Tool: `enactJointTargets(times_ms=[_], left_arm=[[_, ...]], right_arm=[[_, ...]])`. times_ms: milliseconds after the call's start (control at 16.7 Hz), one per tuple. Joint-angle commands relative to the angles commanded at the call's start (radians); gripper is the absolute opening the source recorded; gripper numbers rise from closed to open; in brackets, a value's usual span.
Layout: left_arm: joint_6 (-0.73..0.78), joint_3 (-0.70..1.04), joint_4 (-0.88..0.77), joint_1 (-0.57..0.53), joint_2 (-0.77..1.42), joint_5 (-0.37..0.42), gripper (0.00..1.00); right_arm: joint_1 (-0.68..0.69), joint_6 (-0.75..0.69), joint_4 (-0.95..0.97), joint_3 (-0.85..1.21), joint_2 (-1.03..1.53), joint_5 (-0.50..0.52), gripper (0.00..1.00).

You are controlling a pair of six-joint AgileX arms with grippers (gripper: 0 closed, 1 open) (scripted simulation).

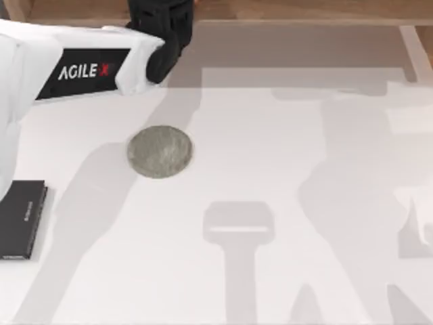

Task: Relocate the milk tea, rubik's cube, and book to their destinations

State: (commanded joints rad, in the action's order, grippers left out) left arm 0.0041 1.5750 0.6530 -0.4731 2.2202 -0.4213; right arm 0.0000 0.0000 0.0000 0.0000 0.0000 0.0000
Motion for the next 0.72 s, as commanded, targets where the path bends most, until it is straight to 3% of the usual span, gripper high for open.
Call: enactJointTargets(times_ms=[360, 720], left_arm=[[0.003, -0.016, 0.007, -0.007, -0.018, -0.005, 0.0], [0.005, -0.276, 0.075, -0.058, -0.19, -0.063, 0.0]], right_arm=[[0.0, 0.0, 0.0, 0.0, 0.0, 0.0, 1.0], [0.0, 0.0, 0.0, 0.0, 0.0, 0.0, 1.0]])
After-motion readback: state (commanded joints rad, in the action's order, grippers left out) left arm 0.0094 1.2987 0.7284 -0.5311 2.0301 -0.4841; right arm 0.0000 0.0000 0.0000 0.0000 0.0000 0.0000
